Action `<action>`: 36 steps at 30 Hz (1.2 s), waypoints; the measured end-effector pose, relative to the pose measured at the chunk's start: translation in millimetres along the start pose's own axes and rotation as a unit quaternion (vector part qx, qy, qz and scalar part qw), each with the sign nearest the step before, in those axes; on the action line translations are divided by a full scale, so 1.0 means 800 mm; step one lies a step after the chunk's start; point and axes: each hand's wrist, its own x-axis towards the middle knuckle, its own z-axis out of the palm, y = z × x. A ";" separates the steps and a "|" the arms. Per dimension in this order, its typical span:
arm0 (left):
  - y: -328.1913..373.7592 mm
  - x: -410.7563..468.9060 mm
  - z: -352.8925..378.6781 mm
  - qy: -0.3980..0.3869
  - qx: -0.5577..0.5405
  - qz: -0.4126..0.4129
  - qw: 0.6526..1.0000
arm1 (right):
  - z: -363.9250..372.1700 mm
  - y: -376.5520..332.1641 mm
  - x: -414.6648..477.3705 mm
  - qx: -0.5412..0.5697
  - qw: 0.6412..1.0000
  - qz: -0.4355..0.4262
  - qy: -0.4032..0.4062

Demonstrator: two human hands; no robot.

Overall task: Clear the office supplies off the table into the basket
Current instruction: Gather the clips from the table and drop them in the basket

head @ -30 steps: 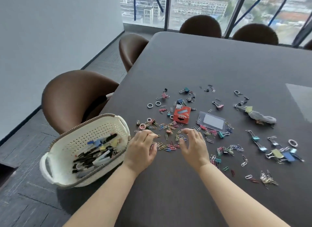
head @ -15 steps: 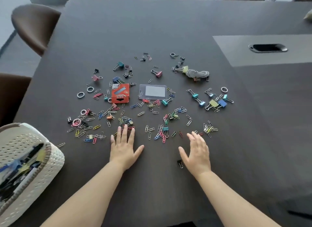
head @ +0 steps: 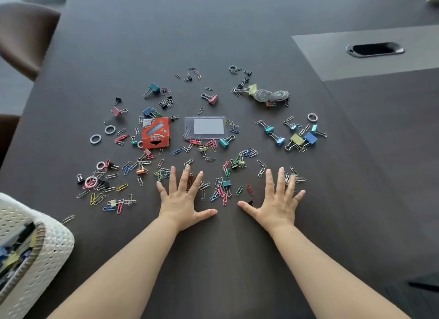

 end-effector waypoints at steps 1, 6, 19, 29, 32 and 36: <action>0.004 0.006 -0.002 -0.001 -0.002 0.000 1.000 | -0.004 0.004 0.010 0.007 1.000 0.014 0.006; 0.036 0.041 -0.009 0.005 0.001 0.011 1.000 | -0.015 0.024 0.051 0.029 0.999 0.031 -0.006; 0.049 0.132 -0.035 0.052 -0.011 -0.051 0.997 | -0.037 0.012 0.159 -0.018 0.986 -0.164 -0.007; 0.044 0.164 -0.044 0.121 -0.023 -0.028 0.992 | -0.047 -0.010 0.224 -0.007 0.982 -0.185 0.021; 0.041 0.162 -0.033 0.255 -0.054 0.007 0.965 | -0.041 -0.010 0.222 0.038 0.968 -0.219 0.116; 0.042 0.161 -0.026 0.312 -0.073 0.008 0.947 | -0.034 -0.007 0.219 0.061 0.951 -0.248 0.177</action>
